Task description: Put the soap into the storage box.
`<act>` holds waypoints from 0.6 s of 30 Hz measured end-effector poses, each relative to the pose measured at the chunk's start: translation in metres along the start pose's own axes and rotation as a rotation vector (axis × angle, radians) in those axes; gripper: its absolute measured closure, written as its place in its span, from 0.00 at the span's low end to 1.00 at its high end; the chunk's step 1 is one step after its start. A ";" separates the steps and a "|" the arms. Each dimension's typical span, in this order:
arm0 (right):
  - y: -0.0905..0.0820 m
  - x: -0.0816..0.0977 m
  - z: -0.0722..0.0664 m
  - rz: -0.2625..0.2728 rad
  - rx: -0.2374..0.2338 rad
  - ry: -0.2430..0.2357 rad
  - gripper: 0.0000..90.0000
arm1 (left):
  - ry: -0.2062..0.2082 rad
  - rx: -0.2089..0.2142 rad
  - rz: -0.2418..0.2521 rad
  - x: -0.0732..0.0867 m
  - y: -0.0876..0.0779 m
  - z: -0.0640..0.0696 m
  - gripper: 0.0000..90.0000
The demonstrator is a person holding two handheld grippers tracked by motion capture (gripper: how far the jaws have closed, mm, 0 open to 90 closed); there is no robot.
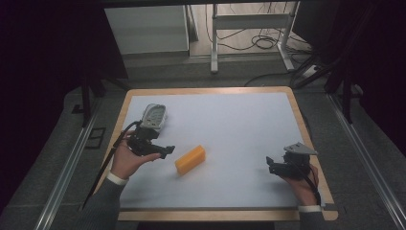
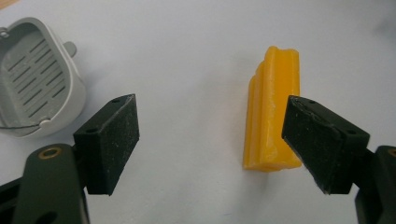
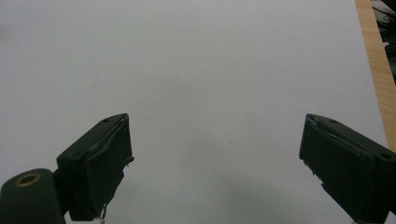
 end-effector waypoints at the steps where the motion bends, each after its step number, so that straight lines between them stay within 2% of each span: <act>1: 0.000 0.000 0.000 -0.001 0.000 0.000 0.10 | -0.004 0.004 0.000 -0.001 0.001 0.001 0.22; 7: 0.001 0.001 0.000 -0.007 0.007 -0.003 0.10 | 0.009 0.014 -0.007 -0.005 0.004 0.004 0.22; 12: 0.001 0.000 0.000 -0.008 0.008 -0.003 0.10 | 0.028 0.031 -0.018 -0.010 0.010 0.011 0.22; 16: 0.002 0.001 0.000 -0.014 0.010 -0.006 0.11 | 0.009 0.071 -0.030 -0.013 0.018 0.016 0.23; 18: 0.002 0.001 0.000 -0.015 0.013 -0.007 0.11 | 0.011 0.075 -0.037 -0.014 0.020 0.017 0.24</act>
Point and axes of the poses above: each handheld gripper's, and its own axes: y roughly forward along the jaws, x roughly out of its underside, z roughly to its right, the point moved 1 cm from there along y, roughly forward along the jaws, and after that the axes turned 4 degrees about -x, right-handed, at the moved point
